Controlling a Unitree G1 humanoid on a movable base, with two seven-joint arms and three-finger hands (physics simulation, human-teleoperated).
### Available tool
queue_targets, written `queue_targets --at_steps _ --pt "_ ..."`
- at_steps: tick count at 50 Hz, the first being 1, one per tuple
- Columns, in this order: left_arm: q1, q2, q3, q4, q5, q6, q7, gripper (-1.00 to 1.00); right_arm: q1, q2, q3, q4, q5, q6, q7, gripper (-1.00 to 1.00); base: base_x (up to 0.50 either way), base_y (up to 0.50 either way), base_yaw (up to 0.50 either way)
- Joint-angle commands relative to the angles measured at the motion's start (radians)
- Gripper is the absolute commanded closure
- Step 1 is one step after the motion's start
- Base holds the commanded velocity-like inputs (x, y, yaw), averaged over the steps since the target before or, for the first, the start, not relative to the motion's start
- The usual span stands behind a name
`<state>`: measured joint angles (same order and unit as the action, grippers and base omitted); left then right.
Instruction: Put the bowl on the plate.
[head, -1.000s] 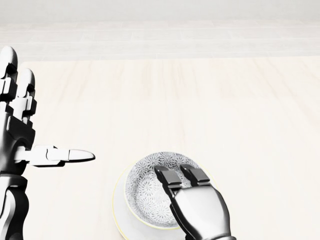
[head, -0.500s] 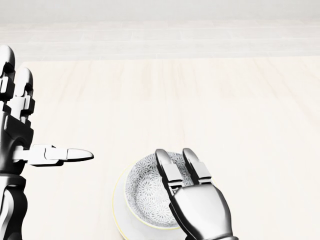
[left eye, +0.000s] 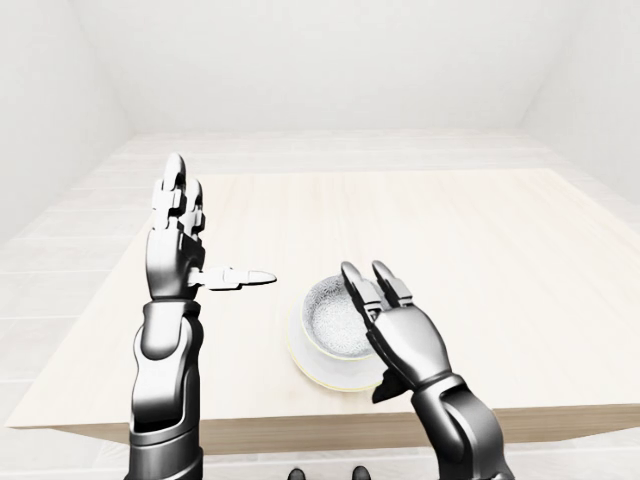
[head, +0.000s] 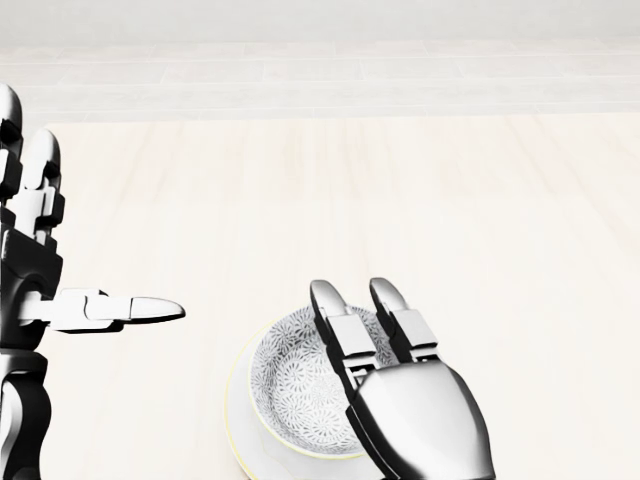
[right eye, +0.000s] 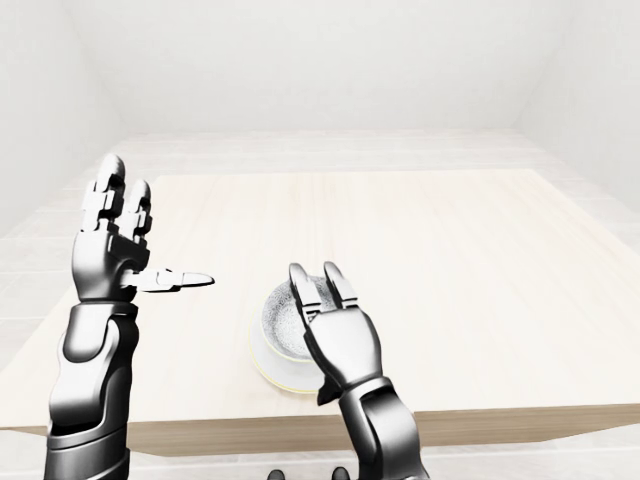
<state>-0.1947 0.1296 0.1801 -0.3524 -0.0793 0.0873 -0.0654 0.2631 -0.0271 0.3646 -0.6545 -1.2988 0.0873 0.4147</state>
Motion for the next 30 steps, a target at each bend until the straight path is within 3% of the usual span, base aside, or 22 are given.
queue_targets --at_steps 1,17,30 --pt "0.0 0.001 0.002 -0.014 -0.002 0.0 0.0 -1.0 0.02 -0.001 -0.002 -0.159 0.0 0.0 0.096 -1.0 0.0 0.0 0.0" --pt "-0.012 0.006 0.008 -0.027 -0.01 0.0 0.004 -1.0 0.011 0.031 -0.082 -0.383 -0.004 0.0 0.247 -1.0 0.0 0.0 0.0" --pt "-0.009 0.007 0.011 -0.046 -0.01 0.0 0.008 -1.0 -0.096 0.325 -0.366 -0.393 0.072 0.0 0.283 -1.0 0.0 0.0 0.0"
